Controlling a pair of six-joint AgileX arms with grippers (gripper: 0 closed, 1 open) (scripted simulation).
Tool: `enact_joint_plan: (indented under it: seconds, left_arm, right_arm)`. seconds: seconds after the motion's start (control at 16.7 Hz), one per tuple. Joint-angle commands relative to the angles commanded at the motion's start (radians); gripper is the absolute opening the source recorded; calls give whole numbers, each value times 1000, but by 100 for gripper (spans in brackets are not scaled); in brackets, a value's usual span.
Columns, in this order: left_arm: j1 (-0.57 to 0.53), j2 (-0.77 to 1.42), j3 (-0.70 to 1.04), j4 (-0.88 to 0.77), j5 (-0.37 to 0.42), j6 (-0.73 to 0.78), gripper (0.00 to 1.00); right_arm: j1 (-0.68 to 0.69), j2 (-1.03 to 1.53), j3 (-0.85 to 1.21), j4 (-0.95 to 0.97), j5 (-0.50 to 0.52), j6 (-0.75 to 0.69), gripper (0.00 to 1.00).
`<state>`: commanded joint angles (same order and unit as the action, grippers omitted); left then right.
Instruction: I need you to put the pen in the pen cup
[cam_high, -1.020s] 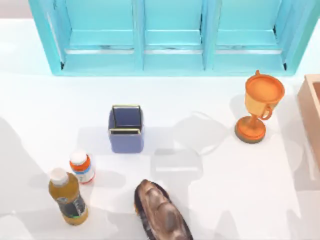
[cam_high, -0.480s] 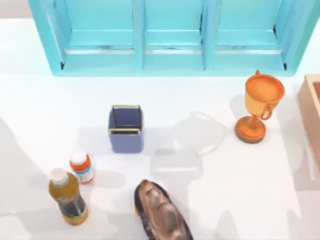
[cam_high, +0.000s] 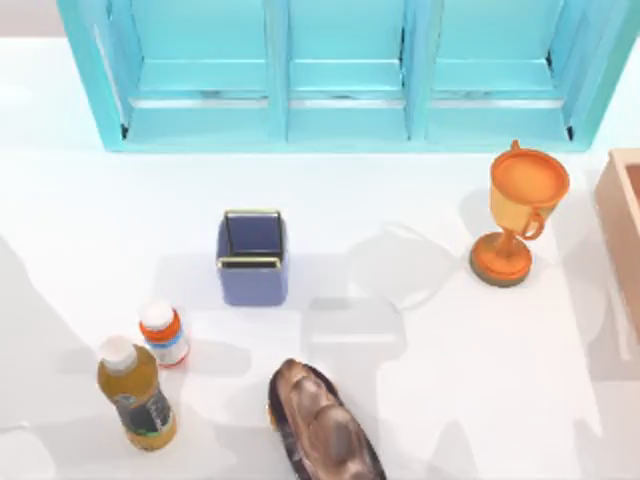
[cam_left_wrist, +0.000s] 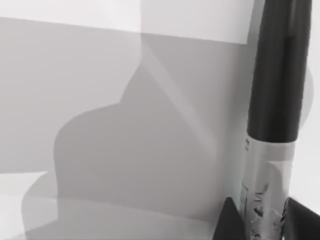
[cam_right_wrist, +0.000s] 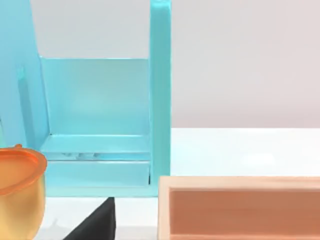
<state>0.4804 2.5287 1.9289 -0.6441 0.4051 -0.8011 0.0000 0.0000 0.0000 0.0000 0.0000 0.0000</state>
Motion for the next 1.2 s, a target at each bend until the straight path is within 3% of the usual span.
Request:
enact_joint_plan:
  seconds: [0.42, 0.9, 1.2]
  left_arm:
    - [53, -135, -52, -82, -2, 53, 0]
    - [200, -594, -289, -330, 39, 205, 0]
    - [228, -653, -333, -377, 46, 232, 0]
  right_arm:
    - [0, 0, 0, 0, 0, 0, 100]
    - [0, 0, 0, 0, 0, 0, 100]
    - [0, 0, 0, 0, 0, 0, 100]
